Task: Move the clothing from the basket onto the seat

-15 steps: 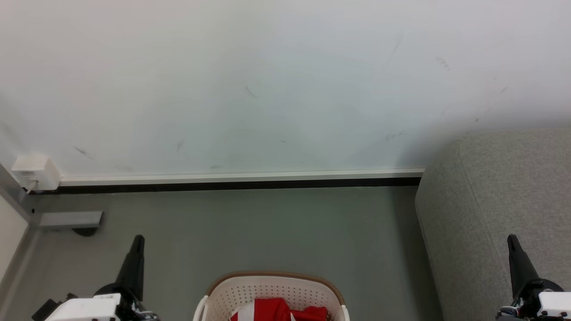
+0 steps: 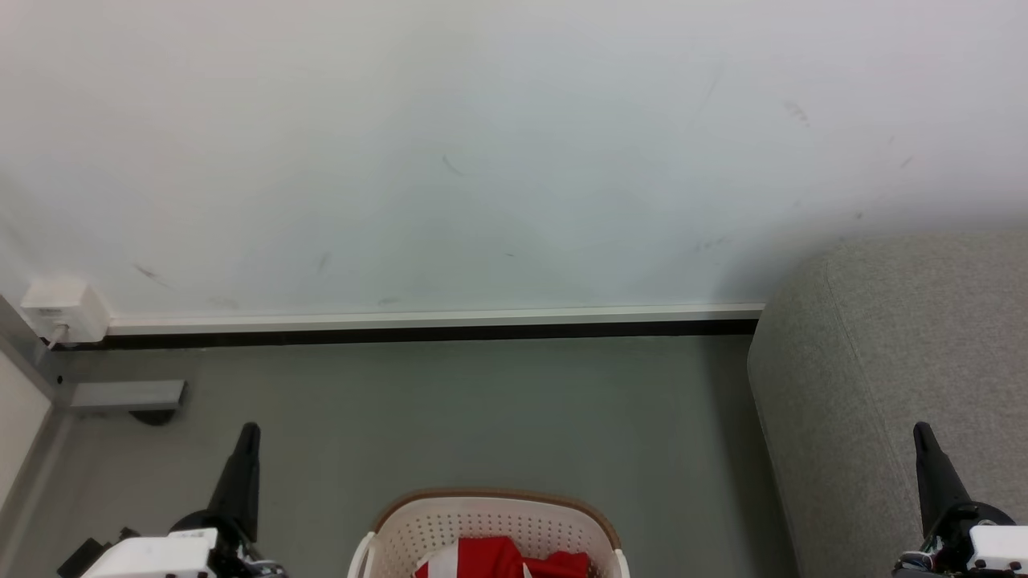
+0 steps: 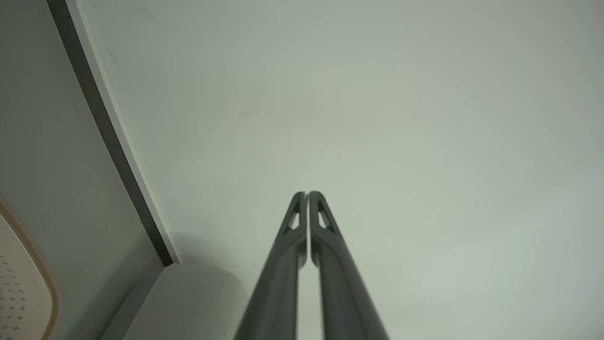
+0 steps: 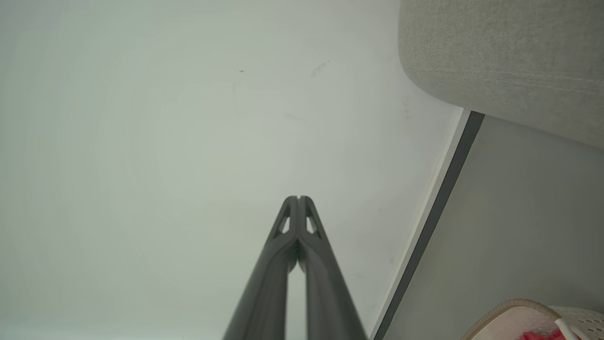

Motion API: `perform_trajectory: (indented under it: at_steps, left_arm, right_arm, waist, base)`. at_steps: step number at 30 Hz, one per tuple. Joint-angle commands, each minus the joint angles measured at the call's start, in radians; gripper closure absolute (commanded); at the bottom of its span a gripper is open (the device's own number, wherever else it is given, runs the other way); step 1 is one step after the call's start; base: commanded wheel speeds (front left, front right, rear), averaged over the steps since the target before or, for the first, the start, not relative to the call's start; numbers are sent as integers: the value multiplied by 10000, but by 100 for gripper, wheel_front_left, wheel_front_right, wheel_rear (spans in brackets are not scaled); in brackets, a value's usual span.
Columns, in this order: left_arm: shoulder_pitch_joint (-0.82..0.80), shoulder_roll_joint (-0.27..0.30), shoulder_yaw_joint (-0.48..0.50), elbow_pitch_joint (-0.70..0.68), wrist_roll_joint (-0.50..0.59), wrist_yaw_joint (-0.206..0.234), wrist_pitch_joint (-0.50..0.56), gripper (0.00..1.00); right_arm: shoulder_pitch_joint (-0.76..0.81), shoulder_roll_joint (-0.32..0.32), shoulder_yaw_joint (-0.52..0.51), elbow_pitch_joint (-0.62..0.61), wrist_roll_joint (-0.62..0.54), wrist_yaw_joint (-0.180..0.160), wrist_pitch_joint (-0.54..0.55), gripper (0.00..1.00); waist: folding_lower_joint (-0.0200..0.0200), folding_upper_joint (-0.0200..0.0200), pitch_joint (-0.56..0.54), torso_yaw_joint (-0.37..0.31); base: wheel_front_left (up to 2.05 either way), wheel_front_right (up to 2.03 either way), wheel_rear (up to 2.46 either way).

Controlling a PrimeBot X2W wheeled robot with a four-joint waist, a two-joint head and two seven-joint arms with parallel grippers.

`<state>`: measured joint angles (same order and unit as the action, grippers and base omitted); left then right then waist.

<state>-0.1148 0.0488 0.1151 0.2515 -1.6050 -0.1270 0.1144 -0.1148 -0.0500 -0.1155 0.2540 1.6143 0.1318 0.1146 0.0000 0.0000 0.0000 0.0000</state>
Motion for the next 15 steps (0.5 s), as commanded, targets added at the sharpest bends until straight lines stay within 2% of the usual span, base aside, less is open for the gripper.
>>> perform_trajectory:
  at_steps: [1, 15]
  left_arm:
    - [-57, 23, 13, -25, -124, -61, 45, 100]
    - [-57, 23, 13, -25, -124, -61, 45, 100]
  right_arm:
    - [-57, 7, -36, -47, -63, -23, 39, 100]
    - [-57, 7, -36, -47, -63, -23, 38, 100]
  waist:
    - [0, 0, 0, 0]
    - [0, 0, 0, 0]
  base:
    - [0, 0, 0]
    - [0, 0, 0]
